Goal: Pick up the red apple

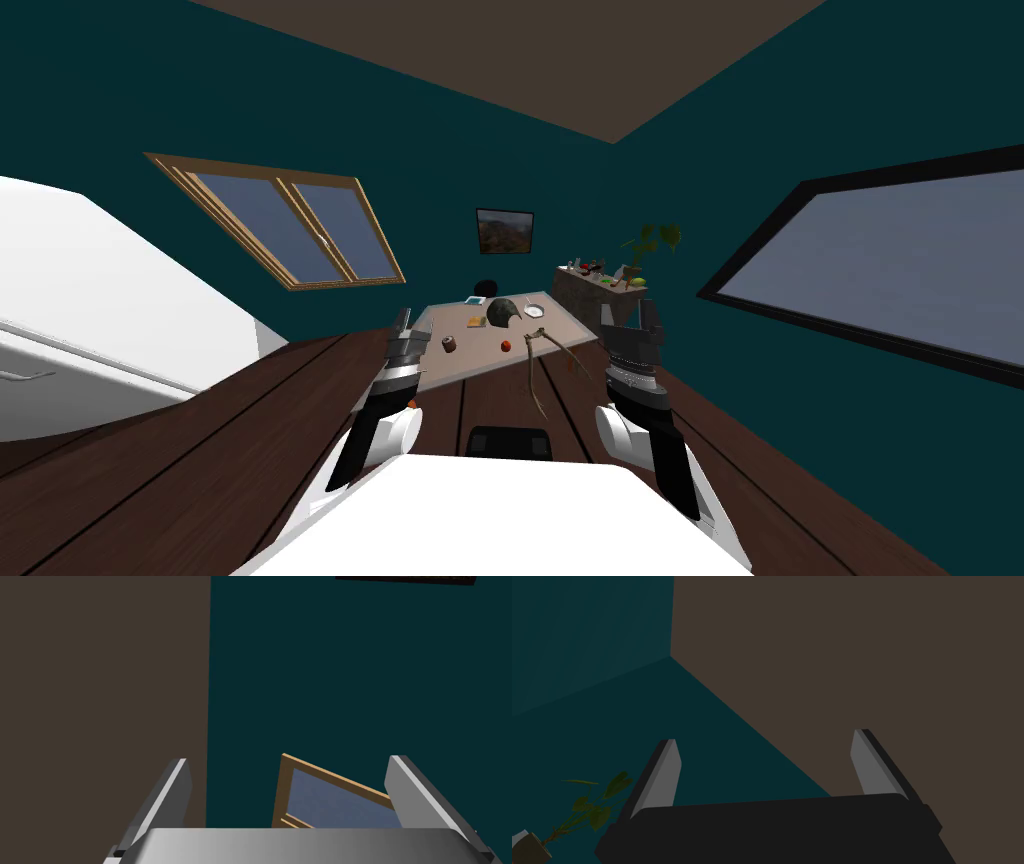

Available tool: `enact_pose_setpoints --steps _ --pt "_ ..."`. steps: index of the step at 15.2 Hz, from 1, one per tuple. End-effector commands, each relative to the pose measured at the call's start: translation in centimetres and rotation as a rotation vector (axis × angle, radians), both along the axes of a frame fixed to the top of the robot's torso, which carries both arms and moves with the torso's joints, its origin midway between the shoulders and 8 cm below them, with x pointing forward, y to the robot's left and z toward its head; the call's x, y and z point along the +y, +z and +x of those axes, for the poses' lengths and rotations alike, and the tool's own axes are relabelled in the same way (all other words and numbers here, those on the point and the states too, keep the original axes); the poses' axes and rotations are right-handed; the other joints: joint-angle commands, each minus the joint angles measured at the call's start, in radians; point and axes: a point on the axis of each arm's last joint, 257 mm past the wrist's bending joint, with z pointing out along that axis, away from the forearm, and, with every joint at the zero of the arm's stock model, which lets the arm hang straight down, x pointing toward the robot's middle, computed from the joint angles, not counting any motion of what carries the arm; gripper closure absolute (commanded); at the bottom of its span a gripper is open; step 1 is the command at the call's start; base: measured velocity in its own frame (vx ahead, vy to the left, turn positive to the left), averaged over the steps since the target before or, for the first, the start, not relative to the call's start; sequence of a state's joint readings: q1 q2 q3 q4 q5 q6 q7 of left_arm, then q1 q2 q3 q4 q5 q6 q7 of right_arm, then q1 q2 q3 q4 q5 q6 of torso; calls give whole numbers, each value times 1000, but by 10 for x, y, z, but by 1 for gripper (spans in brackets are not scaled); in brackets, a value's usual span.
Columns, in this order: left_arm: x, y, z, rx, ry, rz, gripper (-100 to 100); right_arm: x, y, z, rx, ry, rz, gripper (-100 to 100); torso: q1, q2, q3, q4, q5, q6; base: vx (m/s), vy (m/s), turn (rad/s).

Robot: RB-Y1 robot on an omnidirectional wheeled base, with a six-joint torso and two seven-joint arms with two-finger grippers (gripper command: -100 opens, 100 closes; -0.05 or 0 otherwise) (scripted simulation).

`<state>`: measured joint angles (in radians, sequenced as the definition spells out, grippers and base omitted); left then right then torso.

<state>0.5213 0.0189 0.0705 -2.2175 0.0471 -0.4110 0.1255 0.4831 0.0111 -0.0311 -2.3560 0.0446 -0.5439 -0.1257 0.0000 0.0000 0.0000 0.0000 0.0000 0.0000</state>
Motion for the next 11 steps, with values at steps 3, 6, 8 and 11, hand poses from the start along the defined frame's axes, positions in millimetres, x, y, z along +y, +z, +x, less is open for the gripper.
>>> enact_pose_setpoints --steps 3,6,8,11 --pt "-6 -15 14 56 -35 51 -100 0 0 0 0 0 0 0 0 0 0 0 0 0 5 2 -61" --pt "-12 -43 35 143 -62 92 -100 0 0 0 0 0 0 0 1 -1 -1 0 0 1 17 9 -140" --pt "-13 -55 43 179 -70 104 -100 0 0 0 0 0 0 0 1 -2 -1 0 0 0 18 10 -101" --pt "-15 -69 52 218 -77 117 -100 0 0 0 0 0 0 0 1 -2 -1 0 0 0 14 7 -91"
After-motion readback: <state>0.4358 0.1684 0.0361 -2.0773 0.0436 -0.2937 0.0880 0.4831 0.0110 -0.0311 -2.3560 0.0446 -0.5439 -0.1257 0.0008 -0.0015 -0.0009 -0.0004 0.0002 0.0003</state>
